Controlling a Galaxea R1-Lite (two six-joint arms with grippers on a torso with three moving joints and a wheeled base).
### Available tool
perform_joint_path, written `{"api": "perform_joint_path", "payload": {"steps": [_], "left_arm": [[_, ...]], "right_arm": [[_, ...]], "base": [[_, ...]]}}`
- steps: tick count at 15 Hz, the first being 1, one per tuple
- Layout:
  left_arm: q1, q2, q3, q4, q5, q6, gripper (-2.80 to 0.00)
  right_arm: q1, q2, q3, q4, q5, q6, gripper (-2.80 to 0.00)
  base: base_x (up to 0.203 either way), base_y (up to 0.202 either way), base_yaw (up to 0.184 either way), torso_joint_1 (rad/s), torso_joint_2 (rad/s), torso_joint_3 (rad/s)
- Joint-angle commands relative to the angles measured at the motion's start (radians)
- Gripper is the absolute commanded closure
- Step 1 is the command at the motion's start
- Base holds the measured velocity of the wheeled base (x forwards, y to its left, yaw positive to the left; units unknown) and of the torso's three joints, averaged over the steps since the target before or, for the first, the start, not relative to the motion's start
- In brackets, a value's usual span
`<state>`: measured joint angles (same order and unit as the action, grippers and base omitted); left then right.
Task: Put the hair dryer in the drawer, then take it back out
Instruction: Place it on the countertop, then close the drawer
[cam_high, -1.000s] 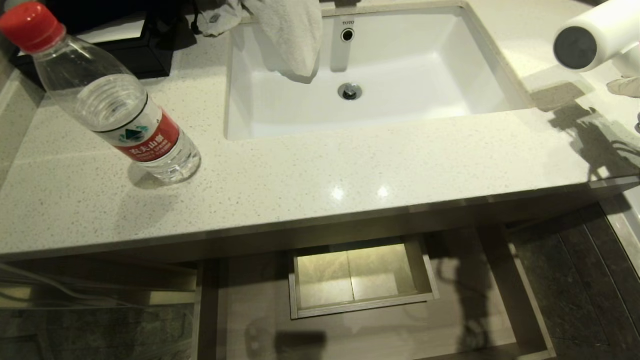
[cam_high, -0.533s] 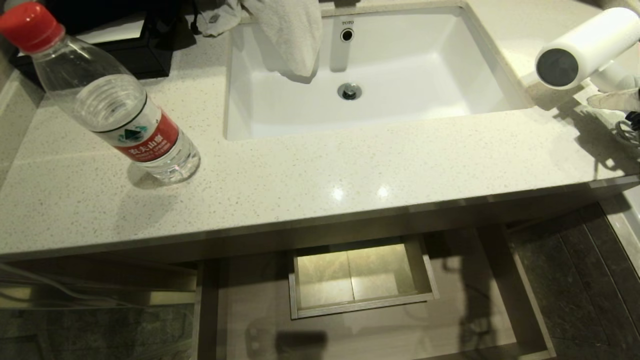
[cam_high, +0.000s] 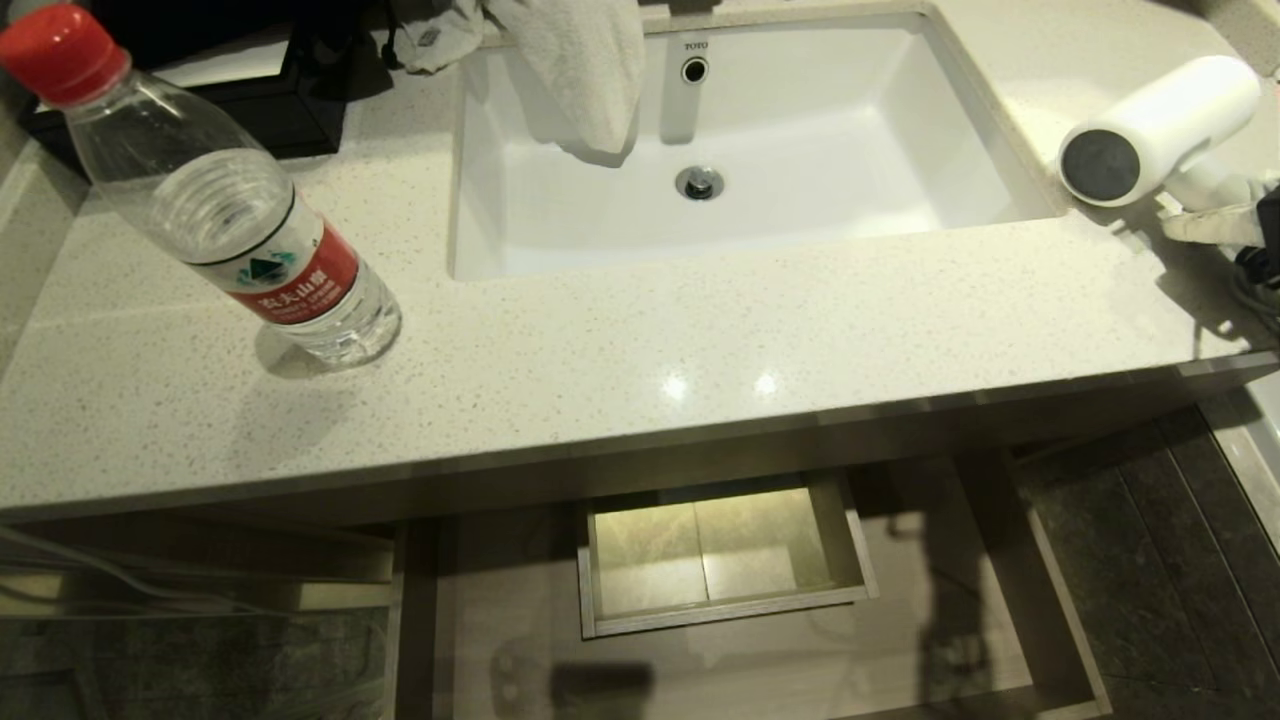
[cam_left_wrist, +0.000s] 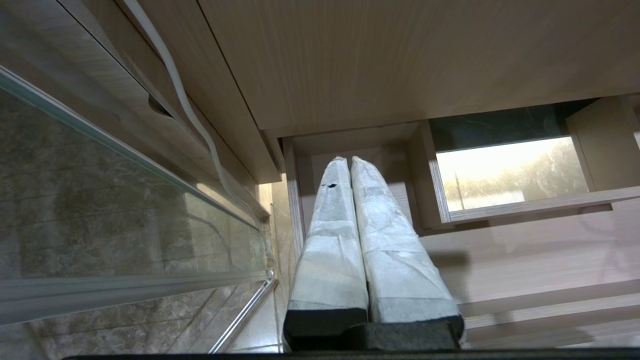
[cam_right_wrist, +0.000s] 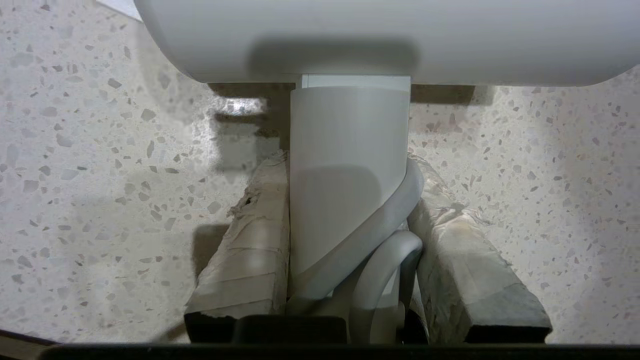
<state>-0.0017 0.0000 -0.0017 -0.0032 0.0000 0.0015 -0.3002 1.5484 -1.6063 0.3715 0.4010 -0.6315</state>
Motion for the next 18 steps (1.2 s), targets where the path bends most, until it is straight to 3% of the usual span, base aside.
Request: {"api": "perform_joint_path", "payload": {"steps": [1, 2, 9, 18], "left_arm": [[0.000, 0.000, 0.000, 0.000, 0.000, -0.001, 0.00], [0.000, 0.002, 0.000, 0.000, 0.000, 0.000, 0.00], [0.000, 0.002, 0.000, 0.000, 0.000, 0.000, 0.00], [0.000, 0.001, 0.000, 0.000, 0.000, 0.000, 0.00]], "right_arm": [[-0.002, 0.017, -0.002, -0.007, 0.003, -0.009, 0.00], [-0.004, 0.026, -0.010, -0.009, 0.002, -0.011, -2.80], [-0.002, -0.006, -0.041, -0.004, 0.007, -0.008, -2.80], [-0.026, -0.269, 0.084, 0.004, 0.003, 0.003, -2.80]], "base": [[0.000, 0.000, 0.000, 0.000, 0.00, 0.000], [0.000, 0.000, 0.000, 0.000, 0.00, 0.000], [0.000, 0.000, 0.000, 0.000, 0.00, 0.000], [0.000, 0.000, 0.000, 0.000, 0.00, 0.000]]}}
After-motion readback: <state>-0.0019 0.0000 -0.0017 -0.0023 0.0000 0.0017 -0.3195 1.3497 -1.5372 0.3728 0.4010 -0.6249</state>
